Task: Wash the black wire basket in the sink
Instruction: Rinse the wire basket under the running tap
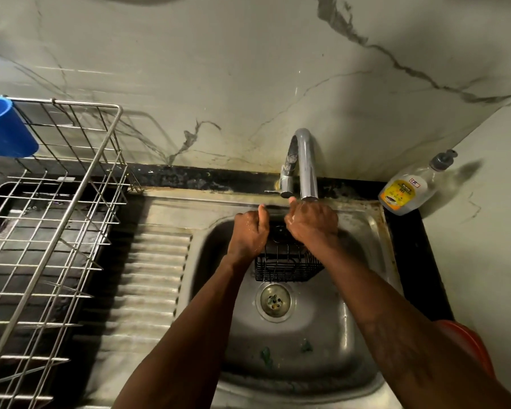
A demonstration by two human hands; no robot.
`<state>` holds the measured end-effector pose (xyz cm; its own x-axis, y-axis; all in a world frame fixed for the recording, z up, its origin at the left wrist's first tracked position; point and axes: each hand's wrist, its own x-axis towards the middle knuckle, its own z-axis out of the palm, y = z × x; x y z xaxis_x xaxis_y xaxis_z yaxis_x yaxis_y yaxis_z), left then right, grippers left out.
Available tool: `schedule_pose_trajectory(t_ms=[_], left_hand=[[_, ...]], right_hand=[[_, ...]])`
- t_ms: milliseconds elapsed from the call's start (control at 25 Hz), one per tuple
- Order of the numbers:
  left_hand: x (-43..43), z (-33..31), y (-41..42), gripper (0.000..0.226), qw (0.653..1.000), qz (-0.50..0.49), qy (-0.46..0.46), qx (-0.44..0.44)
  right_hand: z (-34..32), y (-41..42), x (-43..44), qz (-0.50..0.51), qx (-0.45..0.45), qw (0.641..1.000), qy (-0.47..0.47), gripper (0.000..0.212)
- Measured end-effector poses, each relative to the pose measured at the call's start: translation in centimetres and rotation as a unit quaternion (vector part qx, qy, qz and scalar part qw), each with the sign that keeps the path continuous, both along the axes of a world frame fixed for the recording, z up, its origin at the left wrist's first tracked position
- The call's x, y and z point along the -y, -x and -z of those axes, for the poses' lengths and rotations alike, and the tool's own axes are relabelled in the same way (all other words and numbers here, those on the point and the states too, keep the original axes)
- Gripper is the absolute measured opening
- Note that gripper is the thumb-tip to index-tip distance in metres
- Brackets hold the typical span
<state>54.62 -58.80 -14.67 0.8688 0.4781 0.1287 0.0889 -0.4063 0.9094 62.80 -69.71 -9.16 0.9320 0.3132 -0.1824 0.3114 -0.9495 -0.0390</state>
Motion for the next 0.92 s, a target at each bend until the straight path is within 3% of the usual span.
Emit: schedule_pose_trajectory(t_ms=[120,240,360,440,560,640,920], left_hand=[[-0.1,0.1,-0.3,0.055,1.000,-0.011,0.001,0.008],[-0.1,1.1,0.2,0.050,0.997,-0.005,0.054,0.051],[0.1,1.7,0.4,0.049,0.990,-0.025,0.117,0.076],[0.4,1.4,0.7,0.045,0.988,-0.028,0.139,0.063],[0.8,1.3,0.5,0.043,0.992,-0.016,0.119,0.035],[0.6,1.4,0.3,0.046,0.992,-0.032,0.118,0.017],[-1.3,2.0,1.3,0.046,1.000,0.009,0.017,-0.006]], right_hand=[[0.1,0.6,-0.6,0.004,0.032,0.999,-0.021,0.052],[1.5,4.1,-0.8,-0.168,0.104,0.976,-0.093,0.047],[2.4,5.2,1.2,-0.245,0.112,0.953,-0.141,0.043],[2.3,4.0,2.3,-0.238,0.112,0.958,-0.114,0.047],[1.4,1.1,3.1,-0.122,0.067,0.988,-0.069,0.063],[1.2,0.5,2.7,-0.095,0.067,0.991,-0.062,0.064],[-0.4,2.8,-1.4,-0.206,0.091,0.974,-0.013,0.050]])
